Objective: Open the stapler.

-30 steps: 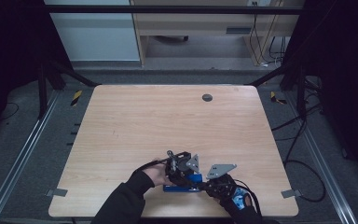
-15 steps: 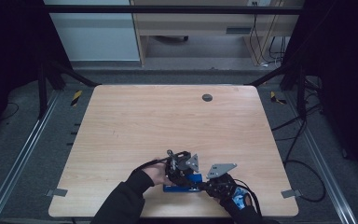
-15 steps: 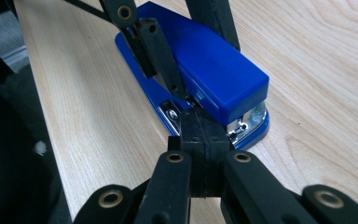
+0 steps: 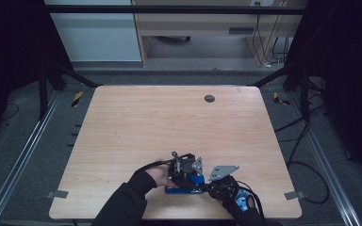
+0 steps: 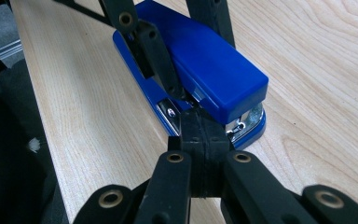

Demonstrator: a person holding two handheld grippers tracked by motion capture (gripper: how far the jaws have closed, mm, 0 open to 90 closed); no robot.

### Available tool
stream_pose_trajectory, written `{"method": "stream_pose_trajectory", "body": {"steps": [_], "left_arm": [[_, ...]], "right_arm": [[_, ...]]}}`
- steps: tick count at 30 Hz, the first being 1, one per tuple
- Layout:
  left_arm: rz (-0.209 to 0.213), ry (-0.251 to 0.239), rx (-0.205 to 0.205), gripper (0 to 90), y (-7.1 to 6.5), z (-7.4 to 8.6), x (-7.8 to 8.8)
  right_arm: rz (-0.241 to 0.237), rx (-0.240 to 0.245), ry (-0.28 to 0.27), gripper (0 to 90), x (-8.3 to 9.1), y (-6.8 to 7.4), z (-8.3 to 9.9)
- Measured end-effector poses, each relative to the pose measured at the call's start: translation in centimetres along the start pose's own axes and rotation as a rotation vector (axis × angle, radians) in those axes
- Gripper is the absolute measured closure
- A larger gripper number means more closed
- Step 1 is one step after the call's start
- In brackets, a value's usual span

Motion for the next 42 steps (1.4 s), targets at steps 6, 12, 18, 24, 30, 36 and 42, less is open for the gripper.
{"method": "stream_pose_trajectory", "body": {"steps": [6,12,18,24,30,36,42], "left_arm": [[0.004,0.013,0.006,65.0,0.0,-0.2,0.0],[-0.008,-0.031,0.005,65.6,0.0,0.2,0.1],[-0.009,-0.075,0.017,65.8,-0.2,0.6,0.1],[-0.006,-0.098,0.026,65.9,-0.2,0.7,0.1],[-0.009,-0.124,0.025,65.9,-0.3,0.8,0.2],[0.027,-0.334,0.042,66.0,0.2,1.6,3.8],[-0.032,-0.279,0.016,65.7,-0.3,2.1,3.8]], "right_arm": [[-0.002,-0.004,-0.003,90.0,0.0,0.0,0.0],[0.0,-0.001,-0.002,90.0,0.0,0.0,0.0],[-0.007,-0.016,-0.008,90.0,-0.1,0.0,0.0],[-0.009,-0.016,-0.012,90.0,-0.1,0.0,0.1],[-0.018,-0.025,-0.018,90.0,-0.1,-0.1,0.2],[-0.006,-0.029,-0.03,90.0,0.1,-0.1,0.2],[0.028,-0.008,0.093,90.0,-0.9,0.1,0.3]]}}
Point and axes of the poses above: each handheld gripper's, and its own axes: x roughly backward along the jaws, z roughly out of its underside, y roughly to its left, the point moved 1 cm from there along -x, roughly forward along the jaws, and after that the axes turned 4 degrees about z, right-handed, at the moved point
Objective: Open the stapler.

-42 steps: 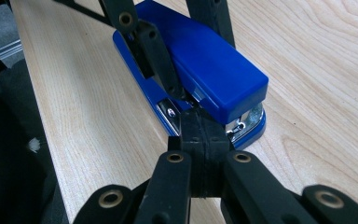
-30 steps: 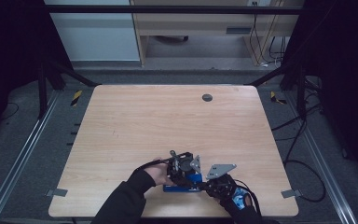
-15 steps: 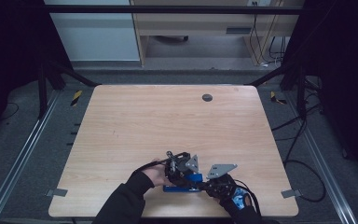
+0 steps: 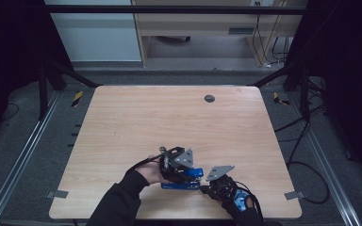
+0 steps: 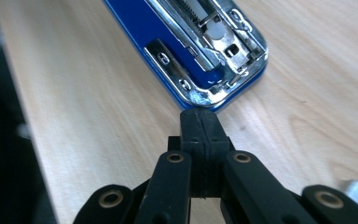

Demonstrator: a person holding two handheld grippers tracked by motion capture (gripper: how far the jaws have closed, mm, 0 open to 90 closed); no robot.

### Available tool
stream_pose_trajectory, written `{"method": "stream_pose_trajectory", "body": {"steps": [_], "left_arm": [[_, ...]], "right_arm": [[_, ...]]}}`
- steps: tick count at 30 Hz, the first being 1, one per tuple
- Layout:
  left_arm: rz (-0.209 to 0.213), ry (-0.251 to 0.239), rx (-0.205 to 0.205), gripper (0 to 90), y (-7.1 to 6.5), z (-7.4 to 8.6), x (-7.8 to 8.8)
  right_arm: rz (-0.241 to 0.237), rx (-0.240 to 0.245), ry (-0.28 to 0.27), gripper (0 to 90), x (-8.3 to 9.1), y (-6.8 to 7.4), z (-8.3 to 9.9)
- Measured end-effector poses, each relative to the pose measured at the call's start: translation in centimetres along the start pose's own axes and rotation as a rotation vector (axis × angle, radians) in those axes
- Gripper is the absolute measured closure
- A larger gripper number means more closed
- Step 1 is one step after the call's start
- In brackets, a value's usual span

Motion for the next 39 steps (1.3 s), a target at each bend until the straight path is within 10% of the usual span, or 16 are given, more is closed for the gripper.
{"method": "stream_pose_trajectory", "body": {"steps": [7,39], "left_arm": [[0.009,-0.003,0.02,65.7,0.1,1.7,-1.3],[-0.043,-0.129,0.096,63.9,-0.7,3.4,0.1]], "right_arm": [[-0.049,-0.041,-0.114,90.0,0.7,-0.6,-0.3],[-0.049,-0.029,-0.128,90.0,0.3,-0.4,-0.4]]}}
Point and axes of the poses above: each handheld gripper's, and its own axes: x roughly backward along the jaws, z roughly out of its underside, y roughly to its left, the point moved 1 cm from there along -x, roughly forward along the jaws, and after that the axes turned 4 degrees about z, right-handed, at the moved point
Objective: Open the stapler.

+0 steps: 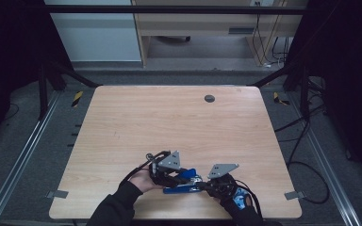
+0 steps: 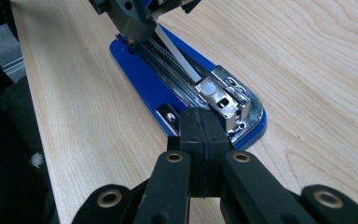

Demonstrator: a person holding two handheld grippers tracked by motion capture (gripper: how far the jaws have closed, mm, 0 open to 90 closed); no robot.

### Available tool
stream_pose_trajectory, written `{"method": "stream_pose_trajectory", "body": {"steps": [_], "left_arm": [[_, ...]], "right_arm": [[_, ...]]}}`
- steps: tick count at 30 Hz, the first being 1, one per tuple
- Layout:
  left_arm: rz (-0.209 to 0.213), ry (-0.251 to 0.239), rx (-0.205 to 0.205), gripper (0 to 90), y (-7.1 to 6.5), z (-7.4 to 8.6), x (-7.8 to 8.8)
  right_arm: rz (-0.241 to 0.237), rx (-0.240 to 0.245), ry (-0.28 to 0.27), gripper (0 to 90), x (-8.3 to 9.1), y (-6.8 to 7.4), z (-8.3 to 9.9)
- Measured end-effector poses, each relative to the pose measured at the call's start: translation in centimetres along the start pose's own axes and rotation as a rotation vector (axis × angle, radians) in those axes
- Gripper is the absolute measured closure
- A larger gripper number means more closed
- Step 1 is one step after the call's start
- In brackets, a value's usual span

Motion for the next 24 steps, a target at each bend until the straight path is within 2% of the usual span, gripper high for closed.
{"method": "stream_pose_trajectory", "body": {"steps": [8,14,19,24], "left_arm": [[-0.006,-0.021,0.036,63.2,-0.2,0.2,0.5],[-0.013,-0.04,0.035,63.0,-0.3,0.5,1.0],[-0.016,-0.075,0.044,63.0,-0.4,1.0,1.2],[-0.021,-0.08,0.044,63.0,-0.4,1.0,1.1]], "right_arm": [[-0.006,-0.002,-0.004,90.0,0.0,-0.1,0.0],[-0.004,-0.003,-0.003,90.0,0.0,0.0,0.0],[-0.003,-0.003,-0.002,90.0,0.0,0.0,0.0],[-0.006,-0.007,-0.003,90.0,0.0,-0.1,0.0]]}}
Point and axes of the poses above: each handheld gripper's, and its own axes: x roughly backward along the jaws, z roughly out of its underside, y roughly to its left, the point moved 1 cm from there along -x, roughly forward along the jaws, and after that the axes turned 4 degrees about z, right-handed, at the moved point
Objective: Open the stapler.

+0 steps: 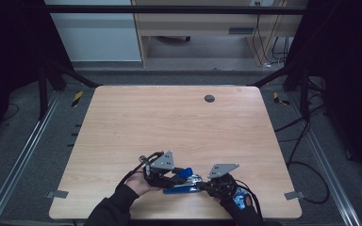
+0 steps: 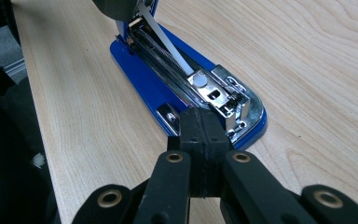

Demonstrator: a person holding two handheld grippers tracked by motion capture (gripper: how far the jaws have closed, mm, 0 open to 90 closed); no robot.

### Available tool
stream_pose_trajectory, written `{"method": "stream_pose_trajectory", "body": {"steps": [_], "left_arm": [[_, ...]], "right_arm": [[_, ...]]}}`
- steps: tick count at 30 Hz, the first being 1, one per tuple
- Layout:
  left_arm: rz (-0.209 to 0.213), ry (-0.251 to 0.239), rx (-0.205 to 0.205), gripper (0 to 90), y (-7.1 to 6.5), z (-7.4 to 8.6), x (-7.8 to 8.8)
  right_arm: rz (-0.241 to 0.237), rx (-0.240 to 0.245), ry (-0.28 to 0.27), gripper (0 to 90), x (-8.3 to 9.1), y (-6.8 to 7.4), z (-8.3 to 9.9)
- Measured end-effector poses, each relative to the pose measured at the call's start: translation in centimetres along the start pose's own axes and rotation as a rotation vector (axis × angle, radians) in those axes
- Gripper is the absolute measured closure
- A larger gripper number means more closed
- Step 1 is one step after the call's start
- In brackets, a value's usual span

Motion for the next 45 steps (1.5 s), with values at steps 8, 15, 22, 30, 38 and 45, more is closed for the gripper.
{"method": "stream_pose_trajectory", "body": {"steps": [8,15,22,30,38,45], "left_arm": [[-0.006,-0.004,-0.006,63.0,-0.1,0.1,-0.1],[-0.01,-0.002,-0.011,63.0,-0.2,0.0,-0.3],[-0.002,-0.001,-0.008,63.1,-0.1,0.0,-0.3],[0.001,0.003,-0.003,63.0,0.0,0.0,-0.4],[0.006,0.016,0.001,62.8,0.1,-0.2,-0.6],[-0.002,0.027,-0.005,62.9,0.1,-0.3,-0.6]], "right_arm": [[0.004,0.005,0.014,90.0,0.0,0.1,-0.2],[-0.003,0.013,-0.012,90.0,0.4,0.1,-0.7],[-0.016,0.016,-0.106,90.0,1.4,0.0,-1.3],[-0.01,0.04,-0.155,90.0,1.9,-0.1,-2.6],[-0.015,0.061,-0.204,90.0,2.2,-0.3,-2.8],[-0.03,0.065,-0.19,90.0,2.0,-0.3,-2.7]]}}
Point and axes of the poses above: each handheld gripper's, and its own axes: x roughly backward along the jaws, z roughly out of its underside, y roughly to its left, the point moved 1 cm from there along -x, roughly forward along the jaws, and after that the axes turned 4 degrees about z, right-handed, at the moved point
